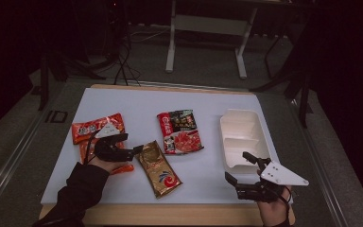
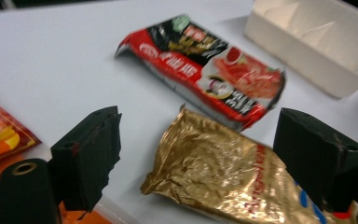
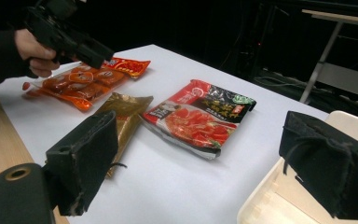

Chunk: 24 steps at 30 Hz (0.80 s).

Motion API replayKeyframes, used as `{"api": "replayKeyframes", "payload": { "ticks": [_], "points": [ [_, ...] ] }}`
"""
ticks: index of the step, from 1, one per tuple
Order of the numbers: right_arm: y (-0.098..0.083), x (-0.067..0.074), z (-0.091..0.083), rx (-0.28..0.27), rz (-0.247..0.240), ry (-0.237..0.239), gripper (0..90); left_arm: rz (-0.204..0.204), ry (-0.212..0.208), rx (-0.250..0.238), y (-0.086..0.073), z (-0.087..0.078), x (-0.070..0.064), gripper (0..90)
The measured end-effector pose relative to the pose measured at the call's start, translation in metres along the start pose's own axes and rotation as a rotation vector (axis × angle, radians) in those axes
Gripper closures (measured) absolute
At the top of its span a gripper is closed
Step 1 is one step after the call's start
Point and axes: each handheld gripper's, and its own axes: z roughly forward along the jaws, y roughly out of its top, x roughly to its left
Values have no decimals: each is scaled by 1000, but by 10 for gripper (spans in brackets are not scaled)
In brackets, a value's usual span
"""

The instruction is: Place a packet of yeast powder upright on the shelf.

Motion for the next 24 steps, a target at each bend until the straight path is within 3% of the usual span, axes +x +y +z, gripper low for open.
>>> {"api": "replayKeyframes", "payload": {
  "ticks": [4,10,15,20,24],
  "points": [
    [0,0,0,0,1,5,115,-10,11,52,-3,13,4,187],
    [-1,-1,0,5,2,11,116,-25,-7,132,-8,27,9,260],
    [-2,-1,1,14,7,13,116,-75,-29,166,-13,35,18,338],
    [-2,-2,2,21,14,16,116,-89,-35,201,-14,40,21,385],
    [-3,-2,2,24,14,20,117,-77,-27,222,-14,42,21,430]
  ]
}}
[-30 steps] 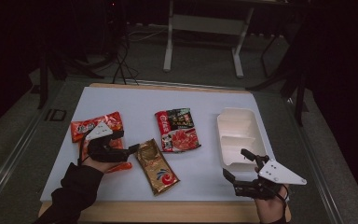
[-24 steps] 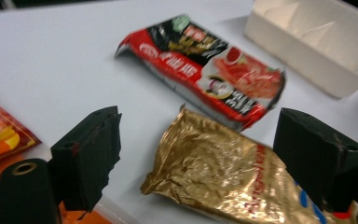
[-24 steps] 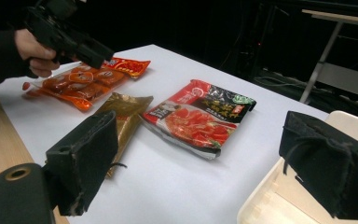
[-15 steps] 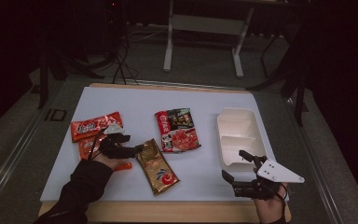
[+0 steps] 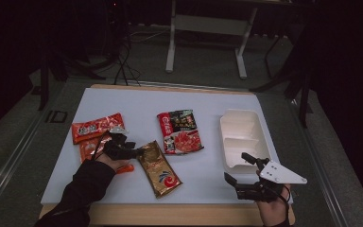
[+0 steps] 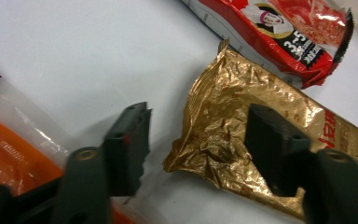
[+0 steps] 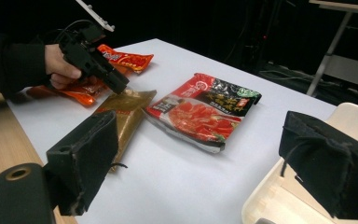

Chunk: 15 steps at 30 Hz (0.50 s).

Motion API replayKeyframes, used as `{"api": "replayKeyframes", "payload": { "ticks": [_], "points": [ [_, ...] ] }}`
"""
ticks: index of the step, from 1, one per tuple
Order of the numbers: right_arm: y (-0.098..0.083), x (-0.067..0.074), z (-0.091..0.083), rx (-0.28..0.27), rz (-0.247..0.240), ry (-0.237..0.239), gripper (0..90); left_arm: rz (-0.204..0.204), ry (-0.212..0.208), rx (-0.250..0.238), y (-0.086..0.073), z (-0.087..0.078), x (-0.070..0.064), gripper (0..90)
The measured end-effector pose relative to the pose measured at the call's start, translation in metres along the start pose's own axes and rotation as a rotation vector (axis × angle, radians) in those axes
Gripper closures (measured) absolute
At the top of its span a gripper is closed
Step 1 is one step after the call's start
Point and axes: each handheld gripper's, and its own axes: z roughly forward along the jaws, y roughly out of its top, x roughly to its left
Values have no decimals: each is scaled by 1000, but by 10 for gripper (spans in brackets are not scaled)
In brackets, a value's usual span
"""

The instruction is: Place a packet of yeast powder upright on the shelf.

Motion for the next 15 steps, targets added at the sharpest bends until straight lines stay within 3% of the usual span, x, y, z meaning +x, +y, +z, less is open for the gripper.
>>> {"api": "replayKeyframes", "payload": {
  "ticks": [10,15],
  "points": [
    [-1,0,1,8,6,3,117,40,-33,103,5,8,-2,570],
    [0,0,1,10,5,2,118,27,-65,140,8,10,-3,670]
  ]
}}
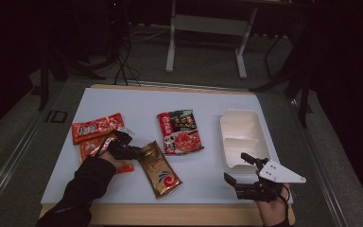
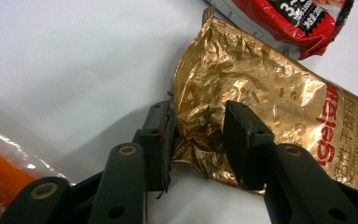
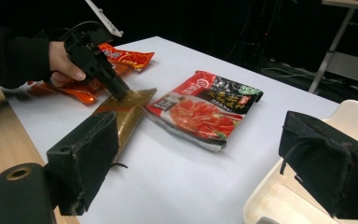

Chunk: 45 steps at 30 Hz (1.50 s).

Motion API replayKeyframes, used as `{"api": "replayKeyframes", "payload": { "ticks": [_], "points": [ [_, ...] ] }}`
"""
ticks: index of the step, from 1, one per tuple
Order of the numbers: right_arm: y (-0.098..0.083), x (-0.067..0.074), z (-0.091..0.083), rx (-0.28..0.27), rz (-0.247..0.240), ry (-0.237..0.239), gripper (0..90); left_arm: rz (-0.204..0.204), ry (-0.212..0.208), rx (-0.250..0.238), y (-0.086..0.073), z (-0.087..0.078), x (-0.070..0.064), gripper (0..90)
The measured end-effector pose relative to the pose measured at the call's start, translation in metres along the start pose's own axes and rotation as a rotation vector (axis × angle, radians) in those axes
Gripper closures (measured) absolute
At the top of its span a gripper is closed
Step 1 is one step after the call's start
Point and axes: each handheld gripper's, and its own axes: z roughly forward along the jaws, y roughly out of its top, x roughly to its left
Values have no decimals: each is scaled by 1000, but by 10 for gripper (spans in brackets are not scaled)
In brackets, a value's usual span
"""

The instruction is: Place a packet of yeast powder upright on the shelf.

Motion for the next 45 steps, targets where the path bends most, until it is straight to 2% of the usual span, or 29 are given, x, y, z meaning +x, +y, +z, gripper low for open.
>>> {"api": "replayKeyframes", "payload": {
  "ticks": [2,3,4,5,11,18,22,25,27,33,38,41,43,45],
  "points": [
    [0,0,0,-1,-1,2,118,-6,-20,6,1,1,0,724],
    [0,0,0,-1,-2,2,118,4,-17,5,1,1,-1,796],
    [0,0,0,-1,-1,2,118,27,18,7,0,3,-4,857],
    [0,0,0,0,-2,2,118,26,31,10,0,4,-5,872],
    [0,0,-1,-2,0,1,118,33,59,9,1,3,-9,900],
    [1,-1,-2,-9,-3,-4,133,48,88,-55,2,-9,-16,900],
    [2,-1,-4,-25,-8,-8,144,52,82,-85,3,-19,-18,900],
    [2,-1,-5,-40,-17,-28,158,61,66,-124,5,-31,-22,900],
    [3,0,-5,-42,-9,-20,157,67,49,-141,7,-39,-27,900],
    [5,0,-5,-41,-1,0,137,123,22,-183,14,-57,-47,900],
    [9,1,-8,-56,-58,-30,130,182,10,-208,20,-68,-67,900],
    [12,2,-7,-47,-53,-32,127,212,-9,-227,24,-73,-79,900],
    [13,2,-7,-47,-48,-20,126,234,-11,-232,25,-74,-85,900],
    [14,2,-6,-38,-36,11,105,243,-22,-232,26,-76,-89,900]
  ]
}}
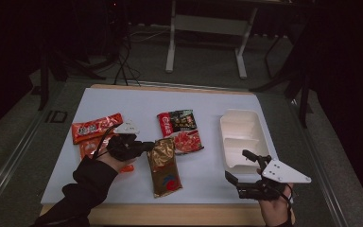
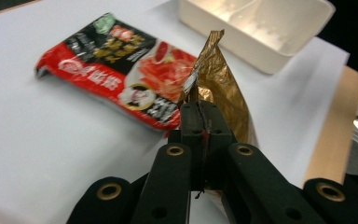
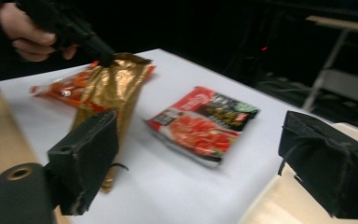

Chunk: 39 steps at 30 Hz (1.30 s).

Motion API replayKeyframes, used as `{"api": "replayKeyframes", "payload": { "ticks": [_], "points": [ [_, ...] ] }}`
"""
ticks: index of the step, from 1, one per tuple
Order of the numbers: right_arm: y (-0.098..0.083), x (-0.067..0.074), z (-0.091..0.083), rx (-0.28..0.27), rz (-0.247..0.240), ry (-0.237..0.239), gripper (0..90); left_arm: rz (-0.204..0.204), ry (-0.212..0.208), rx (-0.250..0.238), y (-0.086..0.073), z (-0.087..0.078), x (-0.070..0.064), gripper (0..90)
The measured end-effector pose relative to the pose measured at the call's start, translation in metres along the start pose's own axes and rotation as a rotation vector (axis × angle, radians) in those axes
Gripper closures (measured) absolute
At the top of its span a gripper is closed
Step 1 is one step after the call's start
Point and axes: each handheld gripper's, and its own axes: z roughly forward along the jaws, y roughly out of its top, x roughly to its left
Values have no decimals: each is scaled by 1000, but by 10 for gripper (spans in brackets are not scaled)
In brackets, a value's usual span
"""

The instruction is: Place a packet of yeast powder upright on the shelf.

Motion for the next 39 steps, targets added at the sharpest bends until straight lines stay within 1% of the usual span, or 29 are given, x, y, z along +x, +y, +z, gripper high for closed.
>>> {"api": "replayKeyframes", "payload": {
  "ticks": [2,3,5,7,9,10,11,12,13,14,15,16,17,18,19,21,22,23,25,27,28,30,32,34,36,37,39],
  "points": [
    [1,0,0,-21,32,23,104,10,-10,-8,2,-1,-4,900],
    [2,-1,0,-25,55,44,104,15,-18,-10,2,-1,-6,900],
    [5,0,1,-36,82,34,104,25,-35,-22,4,-2,-9,900],
    [8,-2,1,-50,96,47,104,22,-52,-32,4,-2,-11,900],
    [12,-1,2,-51,89,68,104,43,-33,-45,4,-3,-14,900],
    [14,0,3,-45,80,67,104,55,-43,-49,4,-3,-15,900],
    [16,1,4,-45,75,83,104,67,-47,-60,4,-4,-17,900],
    [18,2,6,-42,67,99,104,70,-50,-60,4,-4,-17,900],
    [21,3,8,-38,54,102,104,74,-63,-64,4,-3,-17,900],
    [23,4,10,-35,54,128,104,73,-74,-71,4,-4,-18,900],
    [26,5,12,-29,59,144,104,75,-76,-71,4,-4,-18,900],
    [29,5,15,-25,56,157,105,87,-93,-84,4,-3,-19,900],
    [33,6,19,-17,52,177,105,90,-99,-88,5,-4,-19,900],
    [35,7,21,-10,49,177,119,94,-104,-86,5,-4,-21,900],
    [38,8,24,0,43,188,136,105,-112,-91,5,-4,-22,900],
    [41,9,31,3,39,207,144,112,-118,-94,6,-4,-25,900],
    [43,10,35,11,35,221,142,122,-122,-98,6,-4,-26,900],
    [44,11,39,9,31,227,141,122,-127,-99,6,-4,-27,900],
    [44,12,48,23,22,265,130,130,-140,-102,6,-4,-29,900],
    [44,14,57,34,31,286,139,129,-142,-101,6,-5,-30,900],
    [43,14,62,40,38,299,165,130,-146,-103,6,-5,-31,900],
    [41,16,73,66,46,325,170,134,-149,-103,6,-5,-33,900],
    [39,17,83,88,60,349,221,139,-156,-105,5,-6,-35,900],
    [36,19,93,120,71,377,244,142,-156,-107,5,-6,-36,900],
    [33,22,103,157,60,386,304,140,-162,-110,5,-6,-38,900],
    [31,23,108,170,62,397,308,142,-170,-111,5,-7,-38,900],
    [30,24,114,181,74,424,361,149,-180,-113,4,-8,-40,900]
  ]
}}
